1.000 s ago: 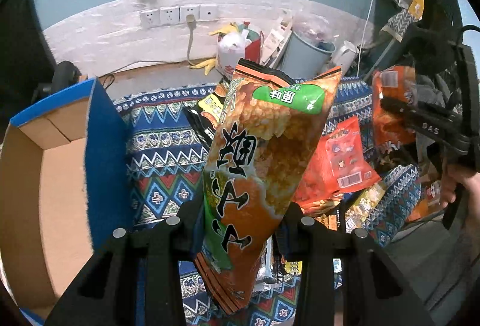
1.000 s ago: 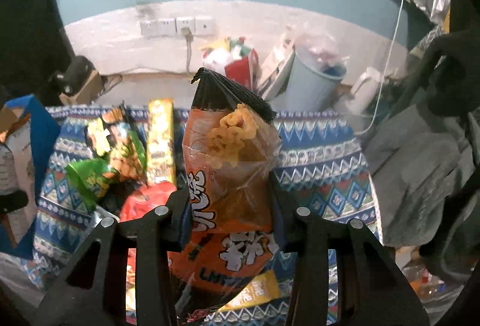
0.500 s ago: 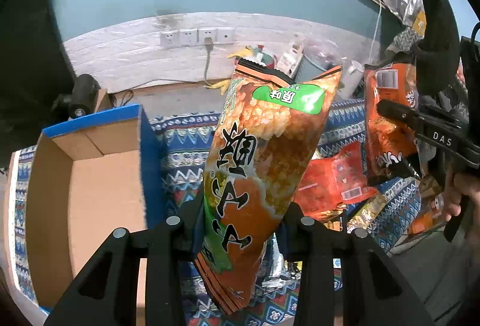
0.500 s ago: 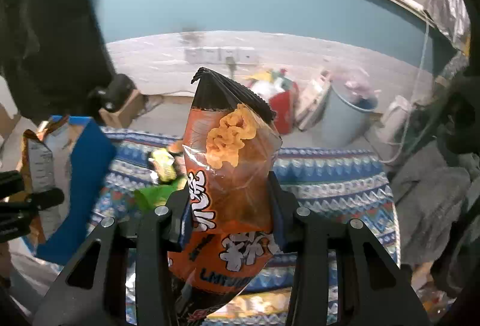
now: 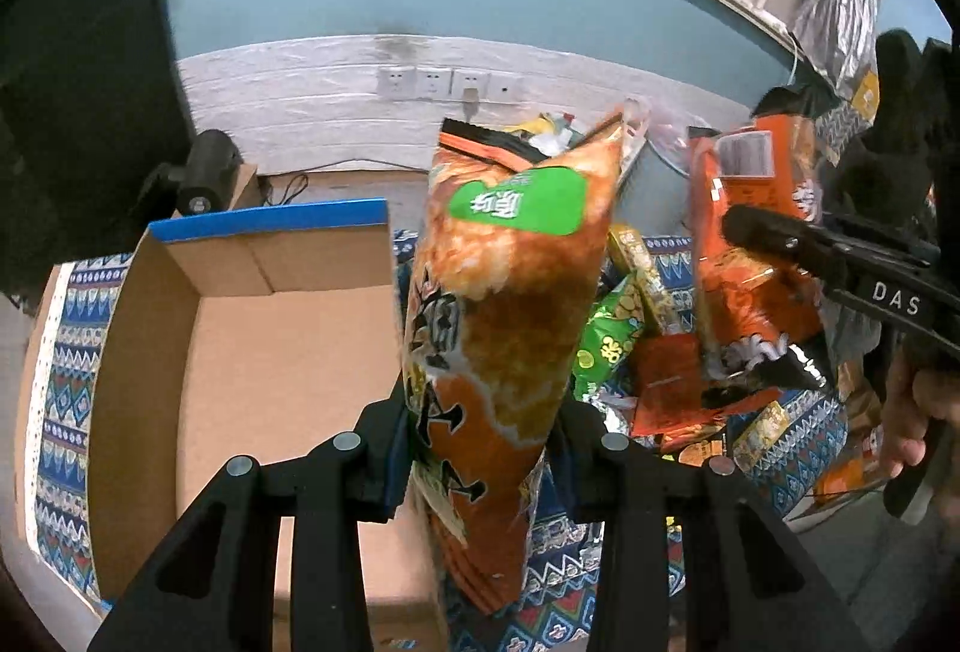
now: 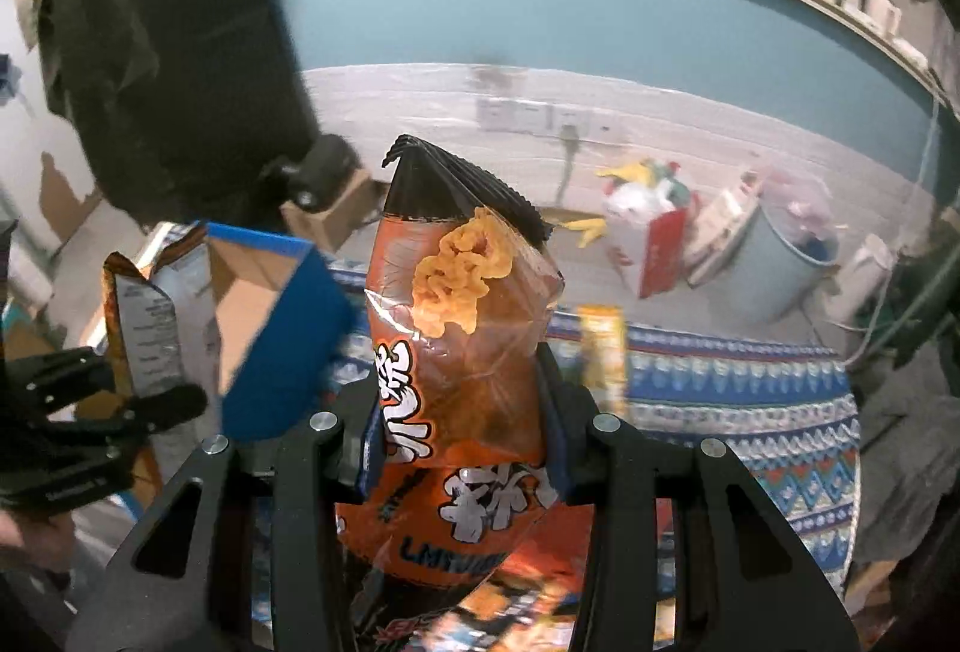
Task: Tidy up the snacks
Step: 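Lift both bags and carry them over the cardboard box, then lower both bags into the box and open both grippers, then move both grippers back to the snack pile on the cloth, then grasp the silver bag with the left gripper while the right grasps the yellow stick pack, then lift both snacks and carry them over the cardboard box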
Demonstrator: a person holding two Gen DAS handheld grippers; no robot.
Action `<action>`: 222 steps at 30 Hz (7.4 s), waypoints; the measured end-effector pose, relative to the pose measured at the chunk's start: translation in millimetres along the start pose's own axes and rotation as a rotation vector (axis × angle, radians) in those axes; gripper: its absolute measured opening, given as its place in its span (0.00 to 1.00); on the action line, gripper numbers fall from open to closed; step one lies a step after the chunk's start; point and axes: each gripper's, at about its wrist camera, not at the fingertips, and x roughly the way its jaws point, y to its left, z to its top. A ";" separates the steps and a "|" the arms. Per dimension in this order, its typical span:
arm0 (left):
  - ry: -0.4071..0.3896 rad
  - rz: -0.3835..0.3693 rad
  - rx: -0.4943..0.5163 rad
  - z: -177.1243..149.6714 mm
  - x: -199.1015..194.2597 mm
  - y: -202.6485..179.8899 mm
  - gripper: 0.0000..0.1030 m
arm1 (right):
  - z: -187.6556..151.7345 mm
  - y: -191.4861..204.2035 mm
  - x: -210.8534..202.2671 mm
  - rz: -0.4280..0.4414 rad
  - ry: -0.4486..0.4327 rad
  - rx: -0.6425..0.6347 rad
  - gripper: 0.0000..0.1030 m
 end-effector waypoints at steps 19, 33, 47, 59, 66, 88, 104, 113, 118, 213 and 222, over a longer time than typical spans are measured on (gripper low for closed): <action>-0.129 -0.079 -0.080 -1.8 -57.4 41.4 0.34 | 30.6 116.3 35.1 0.176 0.028 -0.111 0.40; -0.101 0.071 -0.158 -20.9 -52.3 107.1 0.34 | 37.0 178.0 63.5 0.224 0.068 -0.165 0.40; 0.077 0.139 -0.280 -41.7 -9.9 143.9 0.35 | 19.7 192.9 105.9 0.282 0.212 -0.128 0.42; 0.048 0.221 -0.226 -32.4 -19.4 119.8 0.70 | 23.3 162.7 71.8 0.235 0.145 -0.096 0.70; 0.052 0.171 -0.201 -26.6 -16.6 93.8 0.70 | 11.3 125.9 56.1 0.173 0.154 -0.074 0.74; 0.154 0.030 -0.002 -28.9 28.9 -28.3 0.70 | -57.2 -33.3 5.7 -0.032 0.182 0.157 0.74; 0.247 -0.008 0.082 -46.5 81.1 -82.0 0.70 | -142.4 -123.4 11.7 -0.145 0.330 0.380 0.74; 0.285 -0.013 0.074 -50.2 112.2 -95.0 0.70 | -182.3 -152.3 20.5 -0.133 0.404 0.554 0.74; 0.311 -0.034 0.047 -53.2 126.6 -95.4 0.70 | -200.0 -160.9 32.8 -0.102 0.456 0.649 0.74; 0.229 -0.003 0.217 -58.7 107.1 -117.4 0.27 | -133.9 -166.8 20.6 -0.292 0.246 0.217 0.28; 0.154 0.007 0.220 -45.1 69.8 -107.0 0.27 | -111.7 -139.7 -12.4 -0.265 0.165 0.173 0.28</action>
